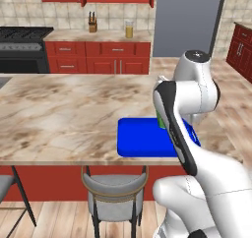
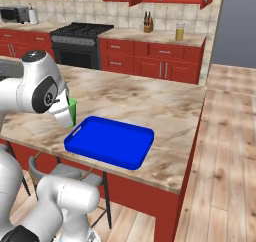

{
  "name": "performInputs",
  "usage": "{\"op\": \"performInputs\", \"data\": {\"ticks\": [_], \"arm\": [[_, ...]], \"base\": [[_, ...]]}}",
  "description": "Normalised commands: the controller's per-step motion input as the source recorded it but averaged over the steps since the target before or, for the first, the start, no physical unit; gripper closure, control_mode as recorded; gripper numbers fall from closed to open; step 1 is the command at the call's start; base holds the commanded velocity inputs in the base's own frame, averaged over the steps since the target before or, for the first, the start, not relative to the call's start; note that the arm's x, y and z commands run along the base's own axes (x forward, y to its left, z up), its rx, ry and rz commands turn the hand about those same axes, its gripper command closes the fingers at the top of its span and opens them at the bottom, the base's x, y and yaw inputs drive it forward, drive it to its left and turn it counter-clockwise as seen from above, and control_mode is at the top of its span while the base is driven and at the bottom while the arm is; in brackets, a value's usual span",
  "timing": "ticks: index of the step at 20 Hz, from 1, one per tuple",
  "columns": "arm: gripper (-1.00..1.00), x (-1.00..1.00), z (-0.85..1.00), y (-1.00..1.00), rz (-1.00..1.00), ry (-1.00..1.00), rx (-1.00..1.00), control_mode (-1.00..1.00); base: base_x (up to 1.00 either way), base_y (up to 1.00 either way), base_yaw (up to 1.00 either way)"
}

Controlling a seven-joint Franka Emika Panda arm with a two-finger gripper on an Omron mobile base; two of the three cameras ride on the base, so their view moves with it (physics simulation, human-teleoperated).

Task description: There is a tray on the dining counter. Grab the cup, mug, and pitcher and place them on the tray. The pitcher may be placed next to the tray if it cannot fit the tray.

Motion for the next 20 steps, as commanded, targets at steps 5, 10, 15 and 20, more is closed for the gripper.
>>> {"op": "performInputs", "data": {"ticks": [5,10,15,20], "arm": [[1.0,0.26,-0.41,0.23,0.0,0.0,0.0,-1.0],[1.0,0.38,-0.26,0.23,0.0,0.0,0.0,-1.0],[1.0,0.31,-0.19,0.03,0.0,0.0,0.0,-1.0],[1.0,0.34,-0.13,0.0,0.0,0.0,0.0,-1.0]], "base": [[0.0,0.0,0.0],[0.0,0.0,0.0],[0.0,0.0,0.0],[0.0,0.0,0.0]]}}
